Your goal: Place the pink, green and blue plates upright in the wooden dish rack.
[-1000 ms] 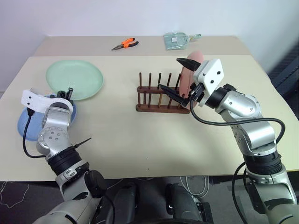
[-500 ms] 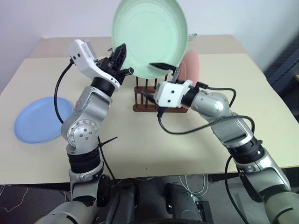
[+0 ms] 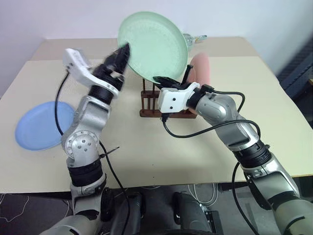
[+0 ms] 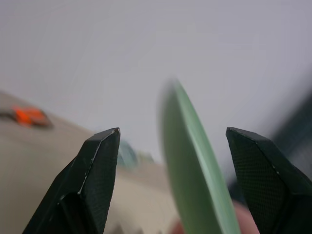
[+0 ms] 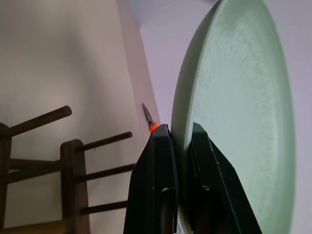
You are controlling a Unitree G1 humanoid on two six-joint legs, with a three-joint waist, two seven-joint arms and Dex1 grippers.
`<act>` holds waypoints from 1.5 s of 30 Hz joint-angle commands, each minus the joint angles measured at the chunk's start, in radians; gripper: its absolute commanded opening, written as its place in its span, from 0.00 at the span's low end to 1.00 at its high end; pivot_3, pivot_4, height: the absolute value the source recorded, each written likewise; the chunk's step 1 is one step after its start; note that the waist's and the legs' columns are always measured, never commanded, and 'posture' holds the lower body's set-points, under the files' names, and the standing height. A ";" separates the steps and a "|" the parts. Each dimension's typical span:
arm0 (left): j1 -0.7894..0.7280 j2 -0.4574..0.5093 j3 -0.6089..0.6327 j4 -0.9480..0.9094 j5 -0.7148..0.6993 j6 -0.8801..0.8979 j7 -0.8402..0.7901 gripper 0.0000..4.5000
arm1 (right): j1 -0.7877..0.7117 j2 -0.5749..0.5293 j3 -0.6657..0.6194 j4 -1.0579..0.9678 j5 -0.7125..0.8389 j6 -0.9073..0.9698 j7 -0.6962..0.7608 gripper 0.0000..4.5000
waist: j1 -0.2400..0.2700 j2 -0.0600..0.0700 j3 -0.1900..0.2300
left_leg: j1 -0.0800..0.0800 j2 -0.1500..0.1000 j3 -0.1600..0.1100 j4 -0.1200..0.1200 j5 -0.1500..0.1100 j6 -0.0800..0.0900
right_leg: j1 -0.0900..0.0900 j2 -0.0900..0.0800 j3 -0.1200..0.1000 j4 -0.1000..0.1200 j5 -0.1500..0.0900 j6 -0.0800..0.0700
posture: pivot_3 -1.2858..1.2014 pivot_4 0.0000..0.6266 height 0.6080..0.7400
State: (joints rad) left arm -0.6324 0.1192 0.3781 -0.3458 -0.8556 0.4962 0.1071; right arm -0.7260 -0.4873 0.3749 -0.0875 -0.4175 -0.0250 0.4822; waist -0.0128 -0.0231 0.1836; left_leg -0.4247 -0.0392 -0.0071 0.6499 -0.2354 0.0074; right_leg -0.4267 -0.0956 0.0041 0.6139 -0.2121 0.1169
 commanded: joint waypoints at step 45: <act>0.523 0.181 -0.308 0.014 0.437 -0.183 -0.507 1.00 | 0.024 0.180 -0.236 -0.262 0.723 0.495 -0.209 0.89 | -0.002 0.005 0.000 | -0.001 0.003 0.002 -0.003 0.000 0.000 | -0.005 0.000 0.002 0.000 0.000 -0.008 | 0.52 0.24 0.98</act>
State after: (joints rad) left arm -0.0861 0.3084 0.0192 -0.3225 -0.4054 0.3127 -0.4427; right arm -0.6741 -0.3010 0.1162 -0.3274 0.3610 0.5333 0.2559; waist -0.0149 -0.0185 0.1831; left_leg -0.4255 -0.0357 -0.0052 0.6469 -0.2353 0.0077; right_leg -0.4312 -0.0949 0.0056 0.6144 -0.2118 0.1093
